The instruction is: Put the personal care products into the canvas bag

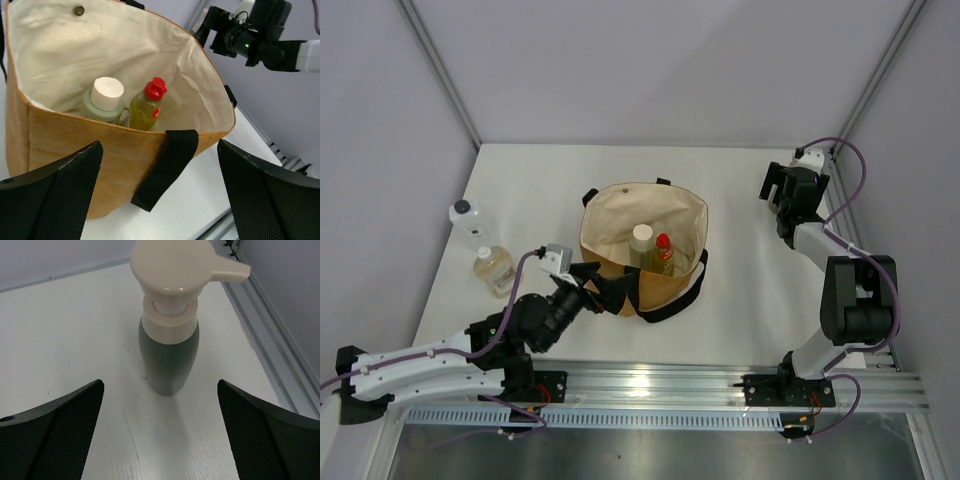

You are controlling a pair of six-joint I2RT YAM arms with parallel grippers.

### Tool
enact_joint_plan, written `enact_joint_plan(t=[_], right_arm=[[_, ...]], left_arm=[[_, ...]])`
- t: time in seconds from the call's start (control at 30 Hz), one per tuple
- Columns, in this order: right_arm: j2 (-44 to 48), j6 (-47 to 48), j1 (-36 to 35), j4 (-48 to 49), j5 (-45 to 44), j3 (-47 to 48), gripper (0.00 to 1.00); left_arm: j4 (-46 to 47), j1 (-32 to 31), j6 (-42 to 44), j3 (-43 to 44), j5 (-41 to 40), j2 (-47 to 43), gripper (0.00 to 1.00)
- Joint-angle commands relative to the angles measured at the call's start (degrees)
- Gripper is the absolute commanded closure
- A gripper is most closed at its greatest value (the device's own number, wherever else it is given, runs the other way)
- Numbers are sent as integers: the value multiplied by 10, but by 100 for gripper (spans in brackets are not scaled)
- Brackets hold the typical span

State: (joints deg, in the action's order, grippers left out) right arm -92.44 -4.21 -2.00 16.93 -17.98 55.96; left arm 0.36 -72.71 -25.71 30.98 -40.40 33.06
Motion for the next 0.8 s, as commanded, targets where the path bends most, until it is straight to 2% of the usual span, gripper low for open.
enact_joint_plan(t=[0.0, 0.13, 0.27, 0.6, 0.77], right_arm=[[-8, 20, 6, 121, -15, -3, 1], [-33, 39, 8, 142, 16, 23, 1], [-69, 39, 9, 128, 8, 68, 1], [-147, 59, 30, 166, -8, 115, 1], [-172, 100, 33, 195, 33, 133, 8]], left_arm=[[-36, 2, -23, 29, 49, 9, 1], [-47, 2, 9, 22, 65, 6, 1], [-44, 2, 38, 7, 38, -13, 1], [-22, 1, 27, -39, 8, -106, 1], [-25, 1, 22, -41, 15, -119, 1]])
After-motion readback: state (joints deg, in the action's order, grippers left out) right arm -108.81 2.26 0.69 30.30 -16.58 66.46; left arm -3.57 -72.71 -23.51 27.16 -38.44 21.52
